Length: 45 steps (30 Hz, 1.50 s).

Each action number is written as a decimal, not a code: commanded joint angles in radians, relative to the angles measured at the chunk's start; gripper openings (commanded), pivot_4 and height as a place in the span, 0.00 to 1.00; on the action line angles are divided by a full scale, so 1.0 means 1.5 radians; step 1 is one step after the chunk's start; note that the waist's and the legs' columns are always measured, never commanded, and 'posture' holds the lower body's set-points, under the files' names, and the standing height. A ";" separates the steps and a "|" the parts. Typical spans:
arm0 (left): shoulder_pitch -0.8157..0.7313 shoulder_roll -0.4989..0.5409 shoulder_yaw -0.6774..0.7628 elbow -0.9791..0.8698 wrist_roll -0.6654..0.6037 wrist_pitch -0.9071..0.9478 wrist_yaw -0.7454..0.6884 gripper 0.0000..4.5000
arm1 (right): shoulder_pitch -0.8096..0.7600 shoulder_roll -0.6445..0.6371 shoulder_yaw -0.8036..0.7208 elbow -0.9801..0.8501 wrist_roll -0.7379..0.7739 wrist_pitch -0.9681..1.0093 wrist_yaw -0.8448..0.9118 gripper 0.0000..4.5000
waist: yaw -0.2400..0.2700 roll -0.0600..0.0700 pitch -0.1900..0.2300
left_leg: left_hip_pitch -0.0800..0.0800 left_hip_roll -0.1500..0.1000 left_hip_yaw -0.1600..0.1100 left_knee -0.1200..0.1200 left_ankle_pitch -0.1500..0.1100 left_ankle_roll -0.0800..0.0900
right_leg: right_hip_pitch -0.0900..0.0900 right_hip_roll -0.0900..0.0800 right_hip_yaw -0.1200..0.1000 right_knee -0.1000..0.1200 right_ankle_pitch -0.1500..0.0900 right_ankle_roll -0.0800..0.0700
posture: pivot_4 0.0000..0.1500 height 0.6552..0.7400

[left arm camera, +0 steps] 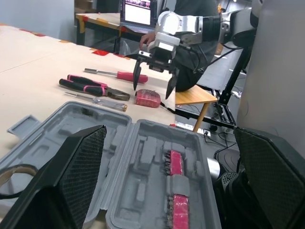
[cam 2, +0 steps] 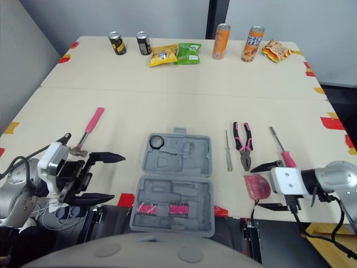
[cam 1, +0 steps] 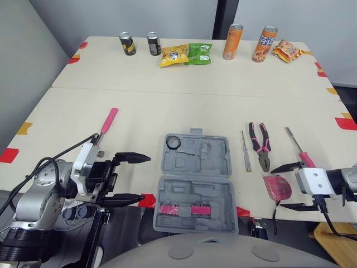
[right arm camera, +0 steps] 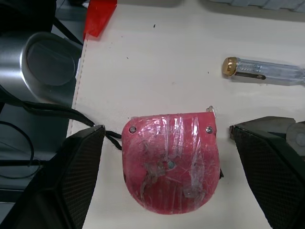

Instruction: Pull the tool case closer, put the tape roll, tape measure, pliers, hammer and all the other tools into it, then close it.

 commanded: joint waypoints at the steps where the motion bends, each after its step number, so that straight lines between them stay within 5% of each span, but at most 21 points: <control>1: -0.005 0.003 -0.003 -0.026 -0.004 -0.014 -0.029 1.00 | -0.014 -0.008 0.013 0.014 -0.014 -0.023 -0.010 1.00 | -0.001 0.000 0.000 | 0.000 0.000 0.000 0.000 0.000 0.000 | 0.000 0.000 0.000 0.000 0.000 0.000 | 1.00 1.00; 11: -0.015 0.002 -0.008 -0.025 -0.003 -0.022 -0.029 1.00 | -0.041 -0.012 0.052 0.053 -0.038 -0.047 -0.032 1.00 | -0.007 0.000 0.000 | 0.000 0.000 0.000 0.001 0.000 0.000 | 0.000 0.000 0.000 0.001 0.000 0.000 | 1.00 1.00; 16: -0.016 0.000 -0.009 -0.025 -0.003 -0.022 -0.025 1.00 | -0.058 -0.007 0.064 0.063 -0.045 -0.049 -0.050 0.67 | -0.009 0.000 0.000 | 0.000 0.000 0.000 0.001 0.000 0.000 | 0.000 0.000 0.000 0.001 0.000 0.000 | 1.00 1.00; 21: -0.015 -0.003 -0.010 -0.028 -0.001 -0.022 -0.021 1.00 | -0.057 -0.017 0.062 0.042 -0.038 -0.031 -0.059 0.64 | -0.012 0.000 0.000 | 0.000 0.000 0.000 0.001 0.000 0.000 | 0.000 0.000 0.000 0.001 0.000 0.000 | 1.00 1.00; 26: -0.004 -0.011 0.003 -0.024 0.000 -0.022 0.000 1.00 | -0.030 -0.057 -0.004 -0.171 0.016 0.159 -0.094 0.64 | -0.015 0.001 0.000 | 0.000 0.000 0.000 0.001 0.000 0.000 | 0.000 0.000 0.000 0.002 0.000 -0.001 | 1.00 1.00; 28: 0.003 -0.018 0.011 -0.021 -0.001 -0.022 0.014 1.00 | -0.063 -0.093 -0.007 -0.316 0.055 0.351 -0.116 0.64 | -0.019 0.001 0.000 | 0.000 0.001 0.000 0.001 0.000 0.000 | 0.000 0.000 0.000 0.002 0.000 -0.001 | 1.00 1.00; 31: 0.006 -0.031 0.024 -0.007 0.000 -0.025 0.037 1.00 | -0.243 -0.132 0.078 -0.481 0.083 0.691 -0.156 0.64 | -0.026 0.002 0.000 | 0.001 0.001 -0.001 0.001 0.000 0.000 | 0.000 0.001 0.000 0.003 0.000 -0.001 | 1.00 1.00; 35: 0.007 -0.038 0.032 0.011 0.016 -0.040 0.048 1.00 | -0.542 -0.081 0.288 -0.518 0.078 0.957 -0.140 0.64 | -0.023 0.001 0.000 | 0.003 0.002 -0.001 0.001 0.000 0.000 | 0.000 0.003 0.000 0.006 -0.002 -0.004 | 1.00 1.00; 40: 0.009 -0.051 0.047 0.015 0.008 -0.038 0.072 1.00 | -0.762 0.011 0.507 -0.446 0.021 1.069 -0.149 0.64 | -0.011 0.001 0.000 | -0.001 0.002 -0.001 0.002 0.000 -0.002 | -0.004 0.003 0.000 0.008 -0.003 -0.006 | 1.00 1.00; 45: 0.022 -0.059 0.062 0.015 -0.001 -0.037 0.086 1.00 | -0.847 0.064 0.643 -0.387 -0.015 1.066 -0.135 0.64 | -0.009 0.001 0.000 | 0.000 0.002 0.000 0.003 0.000 -0.005 | -0.004 0.002 0.001 0.010 -0.004 -0.006 | 1.00 1.00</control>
